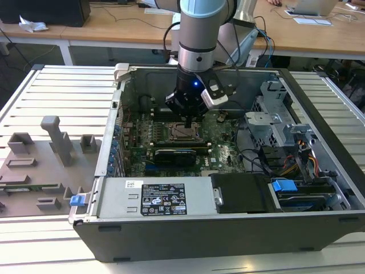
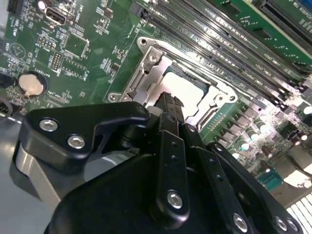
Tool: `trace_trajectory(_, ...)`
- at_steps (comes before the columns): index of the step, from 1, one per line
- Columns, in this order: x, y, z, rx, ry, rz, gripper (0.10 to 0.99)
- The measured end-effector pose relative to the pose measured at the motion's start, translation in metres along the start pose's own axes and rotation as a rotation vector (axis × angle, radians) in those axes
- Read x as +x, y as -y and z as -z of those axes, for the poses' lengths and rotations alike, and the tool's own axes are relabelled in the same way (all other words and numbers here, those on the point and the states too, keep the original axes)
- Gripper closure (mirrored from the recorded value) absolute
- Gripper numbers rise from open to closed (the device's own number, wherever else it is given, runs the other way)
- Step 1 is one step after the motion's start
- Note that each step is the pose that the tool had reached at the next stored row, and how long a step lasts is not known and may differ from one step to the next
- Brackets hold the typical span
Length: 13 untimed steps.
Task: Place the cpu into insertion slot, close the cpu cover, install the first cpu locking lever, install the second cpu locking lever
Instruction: 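Install the first cpu locking lever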
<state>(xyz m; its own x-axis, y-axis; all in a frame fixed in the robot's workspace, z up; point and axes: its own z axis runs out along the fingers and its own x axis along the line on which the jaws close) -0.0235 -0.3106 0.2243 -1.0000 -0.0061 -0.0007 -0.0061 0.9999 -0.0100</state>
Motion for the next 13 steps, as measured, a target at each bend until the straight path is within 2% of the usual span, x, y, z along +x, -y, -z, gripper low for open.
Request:
trace_trajectory(3,0.0,0.0,0.0053,0.0,0.0001,0.0,0.98)
trace_trajectory(6,0.0,0.0002,0.0223,0.0,0.0001,0.0,0.98)
trace_trajectory(8,0.0,0.0003,0.0298,0.0,0.0001,0.0,0.98)
trace_trajectory(10,0.0,0.0004,0.0406,0.0,0.0001,0.0,0.98)
trace_trajectory(13,-0.0001,0.0004,0.0438,0.0,0.0002,0.0,0.98)
